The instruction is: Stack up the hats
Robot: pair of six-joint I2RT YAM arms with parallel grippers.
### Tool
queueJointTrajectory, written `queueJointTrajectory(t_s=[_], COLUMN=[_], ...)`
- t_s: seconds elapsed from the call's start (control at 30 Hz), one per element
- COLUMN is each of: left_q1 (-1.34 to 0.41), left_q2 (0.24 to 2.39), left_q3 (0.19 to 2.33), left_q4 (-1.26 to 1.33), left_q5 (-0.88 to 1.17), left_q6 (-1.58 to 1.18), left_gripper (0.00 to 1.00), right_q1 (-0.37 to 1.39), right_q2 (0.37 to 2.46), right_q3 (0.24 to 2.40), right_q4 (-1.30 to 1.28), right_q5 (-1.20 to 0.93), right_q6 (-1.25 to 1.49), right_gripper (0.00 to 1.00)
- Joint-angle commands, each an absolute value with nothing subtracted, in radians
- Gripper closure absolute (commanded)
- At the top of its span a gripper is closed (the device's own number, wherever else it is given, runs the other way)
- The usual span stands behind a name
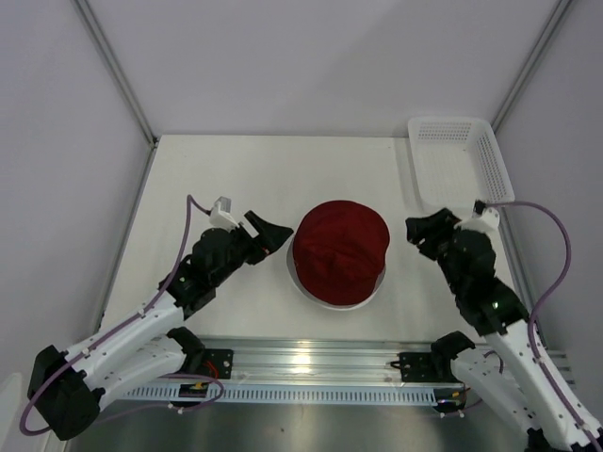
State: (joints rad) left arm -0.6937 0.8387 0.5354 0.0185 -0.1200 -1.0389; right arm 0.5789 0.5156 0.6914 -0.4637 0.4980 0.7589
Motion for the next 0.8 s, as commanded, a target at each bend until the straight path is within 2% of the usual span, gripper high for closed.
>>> queueJointTrajectory(t_s=[0.0,0.07,0.2,0.37,0.47,0.67,0.77], left_q1=[-0.626,-0.601,-0.575,-0.566,-0.566,-0.566,-0.566], left_q2=[0.847,0.851,0.868,0.896,0.893,0.891,0.900], left_q3=[0.598,0.609,0.603,0.621,0.621,0.640,0.655], left_q4=[0.068,0.058,0.092,0.078,0.060,0.041,0.031], left_q5=[-0.008,0.038,0.171,0.273,0.279,0.293,0.301], left_q6=[-0.976,-0.960,-0.939,-0.907,-0.903,-0.910,-0.913], left_gripper=[0.12,0.12,0.13,0.13,0.13,0.13,0.13], right_q1=[0.306,0.136,-0.038,-0.040,-0.038,-0.034,-0.032], right_q2=[0.687,0.724,0.735,0.790,0.824,0.874,0.902], right_q3=[0.798,0.764,0.678,0.618,0.577,0.542,0.500], right_q4=[-0.329,-0.206,-0.029,0.101,0.240,0.198,0.289], right_q5=[-0.074,-0.307,-0.543,-0.742,-0.849,-0.836,-0.871], right_q6=[0.633,0.661,0.735,0.719,0.776,0.686,0.713], right_gripper=[0.43,0.42,0.39,0.29,0.29,0.29,0.29])
